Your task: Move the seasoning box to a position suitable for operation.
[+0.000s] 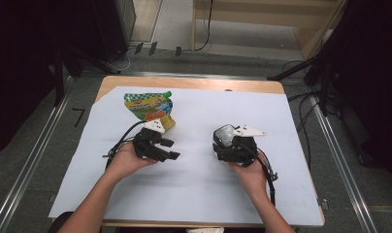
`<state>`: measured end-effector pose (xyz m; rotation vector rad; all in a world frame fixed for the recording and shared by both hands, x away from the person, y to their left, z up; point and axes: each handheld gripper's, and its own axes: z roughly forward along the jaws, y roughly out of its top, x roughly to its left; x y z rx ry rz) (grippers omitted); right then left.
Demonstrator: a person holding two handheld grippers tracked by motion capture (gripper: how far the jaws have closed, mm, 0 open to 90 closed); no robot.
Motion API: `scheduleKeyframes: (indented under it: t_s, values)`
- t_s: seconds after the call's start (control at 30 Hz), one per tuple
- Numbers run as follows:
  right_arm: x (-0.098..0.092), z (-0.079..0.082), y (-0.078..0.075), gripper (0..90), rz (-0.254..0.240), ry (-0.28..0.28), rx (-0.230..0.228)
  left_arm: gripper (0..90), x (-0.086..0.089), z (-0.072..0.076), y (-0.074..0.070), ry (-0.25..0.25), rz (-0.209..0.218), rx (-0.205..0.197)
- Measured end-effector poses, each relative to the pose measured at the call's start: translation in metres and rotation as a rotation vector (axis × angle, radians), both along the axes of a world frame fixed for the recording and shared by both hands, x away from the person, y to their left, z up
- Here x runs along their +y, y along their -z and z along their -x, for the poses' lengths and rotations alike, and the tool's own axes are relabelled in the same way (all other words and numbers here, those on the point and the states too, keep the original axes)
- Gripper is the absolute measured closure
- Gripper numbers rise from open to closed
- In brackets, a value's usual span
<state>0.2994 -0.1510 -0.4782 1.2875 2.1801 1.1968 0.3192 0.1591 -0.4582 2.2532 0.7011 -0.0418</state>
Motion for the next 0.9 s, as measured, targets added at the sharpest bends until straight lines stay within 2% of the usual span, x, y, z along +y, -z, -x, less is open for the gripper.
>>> scheduleKeyframes:
  t_s: [0.17, 0.57, 0.67, 0.8, 0.9]
  values:
    - [0.009, 0.002, 0.002, 15.7, -0.010, -0.027, -0.001, 41.4, 0.003, -0.001, -0.002, -0.014, 0.008, -0.004]
    - [0.050, 0.005, 0.006, 15.7, -0.022, -0.126, -0.019, 41.6, 0.010, 0.000, -0.003, -0.034, -0.002, -0.013]
    - [0.064, 0.007, 0.010, 15.7, -0.007, -0.161, -0.033, 41.8, 0.013, 0.003, -0.003, -0.042, 0.001, -0.021]
    - [0.071, 0.007, 0.017, 15.6, -0.003, -0.180, -0.021, 42.2, 0.013, 0.004, -0.004, -0.043, -0.002, -0.028]
    - [0.073, 0.013, 0.020, 15.5, 0.022, -0.180, -0.057, 42.4, 0.012, 0.006, -0.004, -0.040, -0.004, -0.032]
